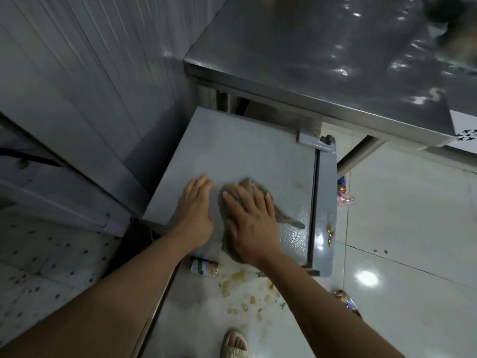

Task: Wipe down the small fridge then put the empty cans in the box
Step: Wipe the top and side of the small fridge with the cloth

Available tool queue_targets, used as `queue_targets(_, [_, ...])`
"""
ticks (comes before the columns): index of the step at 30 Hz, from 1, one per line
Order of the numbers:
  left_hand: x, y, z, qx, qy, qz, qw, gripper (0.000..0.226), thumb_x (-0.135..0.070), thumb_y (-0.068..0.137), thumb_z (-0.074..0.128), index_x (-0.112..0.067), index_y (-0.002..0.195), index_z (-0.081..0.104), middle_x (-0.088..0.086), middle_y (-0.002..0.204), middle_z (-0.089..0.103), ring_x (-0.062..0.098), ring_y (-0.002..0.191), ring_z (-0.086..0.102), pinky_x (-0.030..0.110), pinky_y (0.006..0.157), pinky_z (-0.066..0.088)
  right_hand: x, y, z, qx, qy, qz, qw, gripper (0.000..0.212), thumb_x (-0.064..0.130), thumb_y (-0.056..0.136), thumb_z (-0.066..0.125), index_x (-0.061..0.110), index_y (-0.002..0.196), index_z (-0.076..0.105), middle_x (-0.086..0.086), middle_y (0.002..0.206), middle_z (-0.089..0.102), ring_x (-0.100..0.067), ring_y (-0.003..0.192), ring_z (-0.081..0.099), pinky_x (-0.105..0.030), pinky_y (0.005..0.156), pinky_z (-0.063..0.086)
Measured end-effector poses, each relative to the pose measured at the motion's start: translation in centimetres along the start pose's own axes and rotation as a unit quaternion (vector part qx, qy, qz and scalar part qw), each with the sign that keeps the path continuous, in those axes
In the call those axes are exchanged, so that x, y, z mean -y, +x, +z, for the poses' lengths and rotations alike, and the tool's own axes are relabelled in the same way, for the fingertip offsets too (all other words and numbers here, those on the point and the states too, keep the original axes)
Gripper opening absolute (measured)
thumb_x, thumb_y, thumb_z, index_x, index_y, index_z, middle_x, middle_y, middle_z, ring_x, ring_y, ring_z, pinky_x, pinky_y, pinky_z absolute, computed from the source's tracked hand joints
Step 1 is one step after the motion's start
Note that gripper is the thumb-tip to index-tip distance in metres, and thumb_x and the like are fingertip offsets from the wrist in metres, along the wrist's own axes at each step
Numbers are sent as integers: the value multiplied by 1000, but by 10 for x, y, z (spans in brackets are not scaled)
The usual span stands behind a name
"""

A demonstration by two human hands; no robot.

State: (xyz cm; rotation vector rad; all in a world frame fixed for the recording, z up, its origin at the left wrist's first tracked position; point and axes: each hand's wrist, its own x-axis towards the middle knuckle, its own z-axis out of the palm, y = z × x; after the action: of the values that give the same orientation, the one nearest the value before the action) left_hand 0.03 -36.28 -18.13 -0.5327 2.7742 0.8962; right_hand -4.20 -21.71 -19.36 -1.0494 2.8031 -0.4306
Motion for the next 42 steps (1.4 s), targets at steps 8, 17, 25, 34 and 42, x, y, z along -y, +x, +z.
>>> queue_targets(8, [2, -21, -1, 41, 67, 20, 997, 74, 6, 85, 41, -32, 146, 21, -8, 159, -6, 19, 146, -8, 46, 117, 11, -34, -35, -13, -20, 0, 92, 996, 62, 46, 86, 24, 24, 142, 39, -5, 151, 34, -33, 142, 24, -57, 113, 21])
queue_targets(17, [-21, -22, 13, 67, 105, 79, 989, 71, -2, 90, 41, -34, 147, 14, -13, 158, -3, 20, 145, -7, 49, 112, 14, -112, -7, -24, -59, 9, 272, 960, 53, 37, 99, 30, 27, 150, 17, -2, 157, 13, -29, 145, 6, -46, 119, 7])
queue_targets(25, [-38, -23, 33, 46, 93, 44, 994, 56, -15, 97, 39, -42, 143, 22, -18, 157, -3, 19, 145, -9, 63, 112, 5, -66, -110, -3, -134, 81, 250, 955, 53, 27, 96, 39, 13, 146, 28, -12, 152, 16, -31, 131, 35, -37, 107, 34])
queue_targets(34, [-38, -18, 35, 52, 85, 16, 995, 57, -14, 95, 41, -44, 141, 26, -21, 157, -3, 15, 146, -10, 60, 112, 1, -133, -6, -33, -130, 105, 259, 951, 54, 26, 97, 43, 12, 146, 27, -15, 153, 15, -33, 138, 23, -34, 114, 19])
queue_targets(42, [-40, -20, 35, 53, 90, 26, 994, 58, -12, 95, 41, -41, 143, 25, -19, 158, -1, 17, 146, -8, 61, 113, 2, -86, -103, -4, -168, 144, 204, 954, 57, 29, 96, 43, 10, 147, 26, -15, 155, 14, -31, 142, 21, -39, 116, 24])
